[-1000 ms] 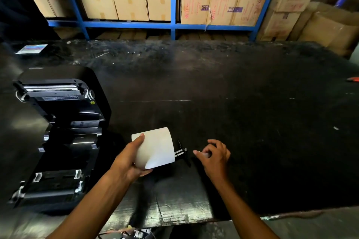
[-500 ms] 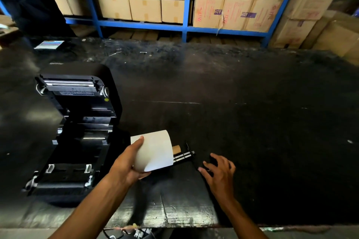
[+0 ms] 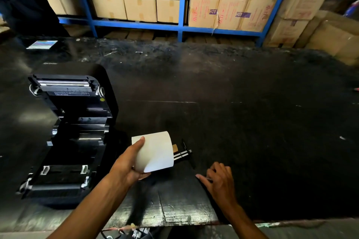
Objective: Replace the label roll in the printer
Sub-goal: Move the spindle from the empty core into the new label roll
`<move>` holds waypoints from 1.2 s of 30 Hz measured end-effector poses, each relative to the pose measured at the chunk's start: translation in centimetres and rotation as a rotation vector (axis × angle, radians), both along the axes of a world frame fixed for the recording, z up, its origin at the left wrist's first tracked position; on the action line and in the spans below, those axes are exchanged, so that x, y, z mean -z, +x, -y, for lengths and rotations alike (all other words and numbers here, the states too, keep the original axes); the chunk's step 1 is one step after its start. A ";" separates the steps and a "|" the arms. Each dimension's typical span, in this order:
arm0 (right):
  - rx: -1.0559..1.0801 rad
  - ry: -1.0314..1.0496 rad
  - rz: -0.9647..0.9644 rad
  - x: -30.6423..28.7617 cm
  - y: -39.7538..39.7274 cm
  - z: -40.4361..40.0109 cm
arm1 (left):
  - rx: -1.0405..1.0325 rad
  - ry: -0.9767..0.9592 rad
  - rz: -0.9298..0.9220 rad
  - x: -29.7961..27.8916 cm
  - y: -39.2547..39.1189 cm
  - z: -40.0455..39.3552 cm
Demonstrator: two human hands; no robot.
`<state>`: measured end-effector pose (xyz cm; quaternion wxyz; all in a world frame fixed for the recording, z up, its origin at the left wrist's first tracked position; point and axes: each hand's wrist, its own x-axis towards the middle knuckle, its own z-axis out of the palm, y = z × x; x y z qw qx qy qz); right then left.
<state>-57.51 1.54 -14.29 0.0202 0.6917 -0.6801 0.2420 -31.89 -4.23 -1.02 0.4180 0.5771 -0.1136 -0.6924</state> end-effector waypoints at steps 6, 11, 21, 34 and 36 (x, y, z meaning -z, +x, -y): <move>0.101 0.031 0.201 -1.5 0.3 0.5 | 0.016 0.006 -0.008 0.2 -0.3 -0.2; 0.091 0.006 0.263 -2.5 0.7 1.2 | 0.017 0.020 0.000 0.2 -0.6 -0.3; 0.040 -0.028 0.329 -3.3 0.9 1.7 | 0.029 0.013 0.018 0.3 -0.5 -0.6; 0.035 -0.017 0.427 -4.1 0.7 2.7 | 0.002 0.007 0.019 0.4 -0.5 -0.3; 0.036 -0.020 0.444 -4.3 0.6 2.8 | 0.007 0.007 0.018 0.5 -0.6 -0.2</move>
